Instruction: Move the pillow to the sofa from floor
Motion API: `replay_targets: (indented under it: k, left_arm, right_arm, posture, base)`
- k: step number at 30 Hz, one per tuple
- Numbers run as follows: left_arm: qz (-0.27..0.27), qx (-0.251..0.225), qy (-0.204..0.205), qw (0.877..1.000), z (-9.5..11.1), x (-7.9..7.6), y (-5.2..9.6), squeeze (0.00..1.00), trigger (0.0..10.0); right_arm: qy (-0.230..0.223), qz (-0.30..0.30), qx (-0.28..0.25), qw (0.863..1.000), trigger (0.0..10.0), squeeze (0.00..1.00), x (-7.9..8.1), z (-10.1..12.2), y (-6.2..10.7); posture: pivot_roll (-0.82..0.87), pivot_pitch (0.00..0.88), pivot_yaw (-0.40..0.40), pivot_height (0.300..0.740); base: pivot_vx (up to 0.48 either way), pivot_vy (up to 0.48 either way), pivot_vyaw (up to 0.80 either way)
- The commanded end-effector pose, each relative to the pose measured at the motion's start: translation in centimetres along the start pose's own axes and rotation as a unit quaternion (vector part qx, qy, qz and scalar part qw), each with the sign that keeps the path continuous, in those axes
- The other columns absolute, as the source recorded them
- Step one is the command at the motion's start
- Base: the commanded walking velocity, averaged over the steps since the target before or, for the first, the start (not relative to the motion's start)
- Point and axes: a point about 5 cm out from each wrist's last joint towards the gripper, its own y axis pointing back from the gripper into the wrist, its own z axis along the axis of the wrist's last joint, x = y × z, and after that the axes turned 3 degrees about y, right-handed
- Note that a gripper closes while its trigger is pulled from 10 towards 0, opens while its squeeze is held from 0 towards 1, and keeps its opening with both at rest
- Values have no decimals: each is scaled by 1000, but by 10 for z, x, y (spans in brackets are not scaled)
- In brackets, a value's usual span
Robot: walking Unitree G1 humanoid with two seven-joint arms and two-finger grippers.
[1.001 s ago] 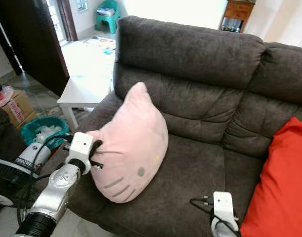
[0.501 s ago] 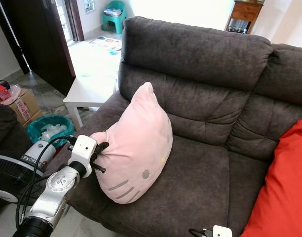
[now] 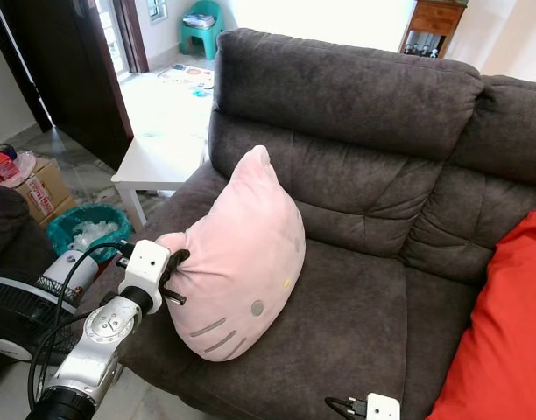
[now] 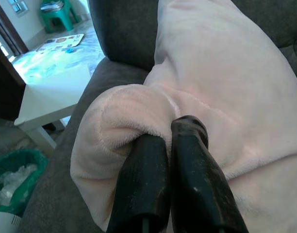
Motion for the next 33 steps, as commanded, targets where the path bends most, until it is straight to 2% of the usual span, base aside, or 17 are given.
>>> replay_targets:
  k: [1,10,11,12,13,14,26,33]
  left_arm:
    - [6,-30,-8,1000,12,4,-3,0,10000]
    - [-2,-30,-6,1000,10,0,-3,0,10000]
    - [-4,-30,-5,1000,10,-1,-2,110,10000]
    - [-5,-31,-3,999,10,-1,-2,796,10000]
    - [-6,-33,-2,999,11,-1,-2,796,10000]
    - [-6,-34,-2,999,11,-1,-2,1000,10000]
    - [-8,-34,-8,999,12,-2,-2,1000,10000]
    - [2,-57,-16,998,23,5,6,1000,10000]
  right_arm:
    - [-1,-2,-1,1000,10000,0,-2,-2,1]
    - [5,4,-1,1000,10000,0,0,-7,3]
    - [5,4,-1,1000,10000,0,-1,-7,3]
    - [6,2,-1,1000,10000,0,-2,-8,4]
    - [7,1,0,1000,10000,0,-2,-9,4]
    - [7,0,1,1000,10000,0,-3,-9,4]
    - [15,-2,4,1000,10000,0,-5,-10,4]
    - [13,-7,1,1000,10000,0,-5,-8,4]
  posture:
    - [70,0,-42,740]
    - [73,0,-43,740]
    - [74,0,-43,740]
    - [76,0,-46,740]
    - [76,0,-46,740]
    - [76,0,-47,740]
    - [78,0,-51,740]
    - [87,0,-49,740]
  base:
    - [0,0,0]
    - [0,0,0]
    - [0,0,0]
    - [0,0,0]
    - [0,0,0]
    - [0,0,0]
    - [0,0,0]
    - [0,0,0]
